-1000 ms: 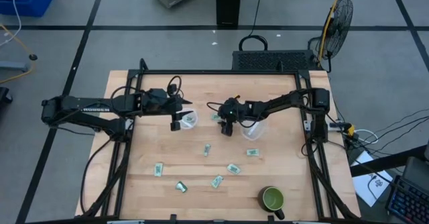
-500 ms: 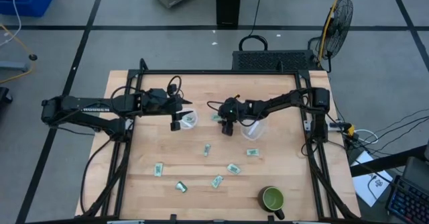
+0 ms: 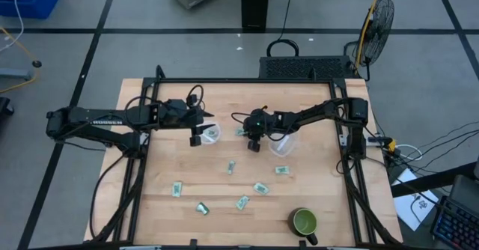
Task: Pick and place Stevia / Truvia into bins
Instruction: Put the white stevia packet into the right transparent container
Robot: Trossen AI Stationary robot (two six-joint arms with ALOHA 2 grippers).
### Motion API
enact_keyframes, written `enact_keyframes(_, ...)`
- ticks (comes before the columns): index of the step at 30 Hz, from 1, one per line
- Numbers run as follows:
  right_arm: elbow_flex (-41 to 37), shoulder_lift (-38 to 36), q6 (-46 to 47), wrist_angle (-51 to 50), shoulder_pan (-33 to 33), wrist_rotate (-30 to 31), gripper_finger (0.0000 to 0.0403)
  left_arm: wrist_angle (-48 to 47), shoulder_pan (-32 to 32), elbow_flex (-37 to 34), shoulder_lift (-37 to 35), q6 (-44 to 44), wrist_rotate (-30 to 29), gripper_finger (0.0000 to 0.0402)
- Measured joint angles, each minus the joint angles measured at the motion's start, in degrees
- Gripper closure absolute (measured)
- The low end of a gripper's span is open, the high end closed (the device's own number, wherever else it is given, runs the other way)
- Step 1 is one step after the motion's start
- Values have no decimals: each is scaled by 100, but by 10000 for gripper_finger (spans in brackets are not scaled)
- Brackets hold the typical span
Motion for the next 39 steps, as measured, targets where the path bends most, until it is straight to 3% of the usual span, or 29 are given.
enact_keyframes(7, 0, 0, 257, 477, 104, -2, 396, -40, -1, 0, 0, -94, -1, 236)
enact_keyframes(18, -2, -82, 559, 537, 462, 4, 390, -37, 1, 0, 0, -242, 4, 236)
enact_keyframes(24, -4, -583, 619, 284, 755, 34, 390, -51, -1, -2, 0, -242, 5, 236)
enact_keyframes(27, 2, -1050, 752, -221, 905, 375, 390, -106, -1, -2, 0, -242, 6, 236)
enact_keyframes(33, 0, -2218, 1276, -2406, 1227, 1876, 390, -111, 1, -2, 2, -239, 6, 236)
enact_keyframes(36, 0, -2771, 1992, -3466, 1352, 2437, 390, -107, 1, -2, 2, -239, 6, 236)
enact_keyframes(39, 0, -3200, 3074, -4502, 1375, 2558, 390, -109, 0, -2, 2, -239, 8, 236)
